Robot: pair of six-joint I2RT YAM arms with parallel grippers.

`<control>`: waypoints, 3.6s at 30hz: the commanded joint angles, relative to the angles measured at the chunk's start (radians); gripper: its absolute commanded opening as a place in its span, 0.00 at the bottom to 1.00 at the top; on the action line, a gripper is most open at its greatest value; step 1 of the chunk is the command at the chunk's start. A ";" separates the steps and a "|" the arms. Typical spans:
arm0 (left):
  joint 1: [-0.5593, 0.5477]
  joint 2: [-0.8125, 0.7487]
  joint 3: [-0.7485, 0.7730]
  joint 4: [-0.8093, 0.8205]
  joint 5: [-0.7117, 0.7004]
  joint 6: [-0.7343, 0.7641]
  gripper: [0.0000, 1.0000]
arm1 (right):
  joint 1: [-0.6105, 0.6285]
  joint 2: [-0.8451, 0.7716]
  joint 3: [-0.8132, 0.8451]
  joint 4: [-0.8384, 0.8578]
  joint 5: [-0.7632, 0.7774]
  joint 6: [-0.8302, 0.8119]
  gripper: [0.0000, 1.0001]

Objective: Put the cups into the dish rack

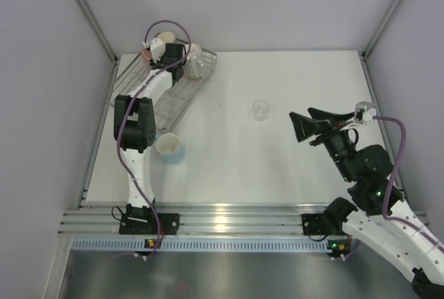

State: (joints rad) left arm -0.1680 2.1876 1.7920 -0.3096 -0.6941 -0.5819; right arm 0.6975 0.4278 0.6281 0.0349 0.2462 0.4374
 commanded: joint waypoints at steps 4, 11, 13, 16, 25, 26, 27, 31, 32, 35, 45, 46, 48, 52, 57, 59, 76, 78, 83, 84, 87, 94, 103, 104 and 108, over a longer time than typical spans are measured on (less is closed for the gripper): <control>0.001 -0.075 -0.020 0.086 -0.055 -0.027 0.00 | 0.008 -0.004 -0.001 0.023 0.004 0.000 0.79; 0.002 -0.065 -0.011 0.076 -0.048 -0.030 0.02 | 0.008 -0.021 -0.002 0.016 0.005 -0.005 0.79; 0.004 -0.057 0.001 0.076 -0.042 -0.026 0.09 | 0.008 -0.024 -0.002 0.014 0.007 -0.006 0.79; 0.004 -0.046 0.007 0.076 -0.038 -0.022 0.12 | 0.008 -0.026 -0.004 0.011 0.008 -0.012 0.79; 0.004 -0.029 0.035 0.076 -0.041 -0.021 0.14 | 0.007 -0.037 -0.008 0.006 0.021 -0.025 0.79; 0.004 -0.028 0.038 0.075 -0.041 -0.021 0.15 | 0.008 -0.037 -0.007 0.007 0.021 -0.025 0.79; 0.004 -0.029 0.040 0.075 -0.038 -0.021 0.16 | 0.008 -0.035 -0.007 0.007 0.022 -0.026 0.79; 0.004 -0.025 0.041 0.076 -0.041 -0.022 0.19 | 0.007 -0.038 -0.008 0.005 0.027 -0.029 0.79; 0.004 -0.025 0.043 0.076 -0.041 -0.024 0.19 | 0.008 -0.038 -0.010 0.005 0.027 -0.034 0.79; 0.004 -0.025 0.041 0.075 -0.042 -0.021 0.20 | 0.008 -0.041 -0.010 0.005 0.034 -0.035 0.79; 0.004 -0.031 0.020 0.060 -0.053 -0.038 0.23 | 0.008 -0.044 -0.013 0.005 0.041 -0.042 0.79; 0.004 -0.029 0.018 0.060 -0.053 -0.038 0.24 | 0.008 -0.046 -0.013 0.003 0.039 -0.040 0.79; 0.004 -0.028 0.021 0.061 -0.051 -0.038 0.25 | 0.007 -0.050 -0.013 0.002 0.041 -0.040 0.79; 0.007 -0.020 0.027 0.061 -0.041 -0.042 0.26 | 0.008 -0.060 -0.018 -0.006 0.047 -0.045 0.79; 0.013 -0.009 0.035 0.060 -0.025 -0.049 0.27 | 0.008 -0.067 -0.024 -0.001 0.051 -0.045 0.79; 0.013 -0.008 0.037 0.060 -0.025 -0.050 0.27 | 0.008 -0.067 -0.024 -0.004 0.053 -0.045 0.79; 0.013 -0.008 0.037 0.060 -0.039 -0.041 0.39 | 0.008 -0.086 -0.044 -0.001 0.071 -0.058 0.80; 0.012 -0.017 0.032 0.060 -0.038 -0.039 0.39 | 0.008 -0.086 -0.042 -0.004 0.071 -0.057 0.80; 0.005 -0.049 0.020 0.061 -0.031 -0.021 0.39 | 0.008 -0.087 -0.038 -0.015 0.065 -0.049 0.79; 0.004 -0.054 0.021 0.061 -0.031 -0.015 0.40 | 0.008 -0.089 -0.033 -0.016 0.062 -0.046 0.79; -0.001 -0.066 0.030 0.061 -0.010 0.019 0.41 | 0.008 -0.090 -0.025 -0.030 0.053 -0.037 0.80; -0.040 -0.130 0.009 0.061 -0.076 0.083 0.48 | 0.008 -0.090 -0.015 -0.070 0.053 -0.026 0.79; -0.082 -0.314 -0.094 0.061 -0.013 0.158 0.52 | 0.008 -0.093 0.041 -0.193 0.061 -0.035 0.80; -0.088 -0.330 -0.103 0.061 -0.007 0.206 0.53 | 0.008 -0.090 0.044 -0.228 0.059 -0.032 0.80; -0.137 -0.448 -0.201 0.046 0.047 0.347 0.54 | 0.008 -0.067 0.093 -0.325 0.062 -0.034 0.80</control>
State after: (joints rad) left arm -0.2745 1.8545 1.6463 -0.2813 -0.6853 -0.3626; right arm 0.6975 0.3477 0.6506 -0.2008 0.2955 0.4038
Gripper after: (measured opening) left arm 0.536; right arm 0.800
